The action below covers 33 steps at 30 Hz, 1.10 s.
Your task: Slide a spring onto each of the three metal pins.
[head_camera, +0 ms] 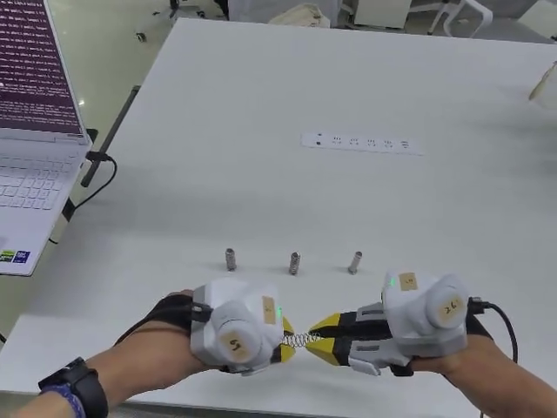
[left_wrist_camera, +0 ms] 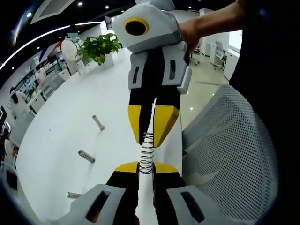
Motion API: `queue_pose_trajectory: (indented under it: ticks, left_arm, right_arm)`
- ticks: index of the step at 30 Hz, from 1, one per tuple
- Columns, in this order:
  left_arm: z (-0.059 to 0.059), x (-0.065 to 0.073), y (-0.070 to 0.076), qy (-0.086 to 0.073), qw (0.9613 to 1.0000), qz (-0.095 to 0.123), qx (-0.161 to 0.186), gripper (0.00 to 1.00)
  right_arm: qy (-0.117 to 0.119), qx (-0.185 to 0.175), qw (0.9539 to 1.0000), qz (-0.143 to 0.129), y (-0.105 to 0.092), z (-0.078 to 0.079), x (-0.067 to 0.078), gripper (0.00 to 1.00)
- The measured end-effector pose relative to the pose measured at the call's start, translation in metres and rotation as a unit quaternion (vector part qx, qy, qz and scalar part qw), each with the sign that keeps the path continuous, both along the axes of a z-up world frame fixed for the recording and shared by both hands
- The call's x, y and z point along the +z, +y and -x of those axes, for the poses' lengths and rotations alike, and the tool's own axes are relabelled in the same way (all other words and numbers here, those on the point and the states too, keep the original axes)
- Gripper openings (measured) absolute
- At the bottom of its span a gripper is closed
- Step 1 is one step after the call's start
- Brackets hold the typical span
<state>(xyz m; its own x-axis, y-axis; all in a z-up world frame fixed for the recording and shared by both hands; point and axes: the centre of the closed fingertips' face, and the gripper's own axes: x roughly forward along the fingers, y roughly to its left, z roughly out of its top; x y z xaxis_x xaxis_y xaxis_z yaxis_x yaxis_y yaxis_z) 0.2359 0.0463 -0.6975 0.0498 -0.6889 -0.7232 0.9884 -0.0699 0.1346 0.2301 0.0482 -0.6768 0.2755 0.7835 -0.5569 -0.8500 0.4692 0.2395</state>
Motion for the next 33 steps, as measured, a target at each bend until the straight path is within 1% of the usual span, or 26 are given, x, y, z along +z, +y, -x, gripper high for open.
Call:
queue_pose_trajectory:
  ticks: [2, 4, 6, 7, 12, 14, 17, 18, 20, 25, 27, 28, 30, 33]
  left_arm:
    - [0.001, -0.002, -0.001, -0.002, 1.0, -0.001, -0.002, 0.03]
    - [0.0, -0.004, -0.002, -0.004, 1.0, -0.003, 0.003, 0.03]
    - [0.0, -0.005, -0.004, -0.008, 1.0, -0.004, 0.002, 0.03]
    - [0.0, -0.005, -0.004, -0.008, 1.0, -0.004, 0.002, 0.03]
    - [-0.002, -0.002, -0.008, 0.0, 0.9999, 0.004, 0.011, 0.02]
    - [-0.004, 0.001, -0.01, 0.004, 0.9998, 0.012, 0.017, 0.02]
    - [-0.005, 0.002, -0.011, 0.006, 0.9997, 0.017, 0.019, 0.02]
    - [-0.005, 0.003, -0.012, 0.008, 0.9996, 0.019, 0.02, 0.02]
    - [-0.005, 0.003, -0.012, 0.012, 0.9995, 0.022, 0.021, 0.02]
    - [-0.002, 0.004, -0.015, 0.015, 0.9993, 0.028, 0.019, 0.02]
    - [0.0, 0.006, -0.016, 0.018, 0.9992, 0.031, 0.018, 0.02]
    - [0.001, 0.007, -0.018, 0.019, 0.9991, 0.033, 0.016, 0.02]
    - [0.003, 0.007, -0.019, 0.02, 0.9991, 0.034, 0.013, 0.02]
    - [0.004, 0.007, -0.02, 0.021, 0.9991, 0.035, 0.01, 0.02]
  right_arm:
    - [-0.002, 0.002, 1.0, 0.005, 0.0, 0.001, -0.001, 0.08]
    - [-0.004, 0.003, 0.9999, 0.009, -0.001, 0.0, 0.0, 0.08]
    - [-0.004, 0.002, 0.9999, 0.013, 0.0, -0.001, 0.001, 0.08]
    - [-0.005, 0.003, 0.9999, 0.014, 0.001, -0.001, 0.002, 0.08]
    - [-0.023, 0.019, 0.999, 0.033, 0.005, -0.006, 0.011, 0.08]
    - [-0.028, 0.027, 0.9984, 0.041, 0.005, -0.007, 0.013, 0.09]
    - [-0.034, 0.039, 0.9972, 0.053, 0.005, -0.008, 0.014, 0.08]
    - [-0.039, 0.048, 0.9961, 0.063, 0.005, -0.008, 0.014, 0.08]
    - [-0.043, 0.06, 0.9946, 0.074, 0.004, -0.006, 0.014, 0.09]
    - [-0.053, 0.091, 0.9888, 0.106, 0.002, -0.003, 0.01, 0.09]
    - [-0.057, 0.098, 0.987, 0.114, 0.002, -0.002, 0.009, 0.09]
    - [-0.06, 0.108, 0.9845, 0.125, 0.002, -0.001, 0.006, 0.09]
    - [-0.064, 0.121, 0.9809, 0.138, 0.002, 0.001, 0.003, 0.09]
    - [-0.068, 0.136, 0.9766, 0.152, 0.002, 0.003, 0.001, 0.09]
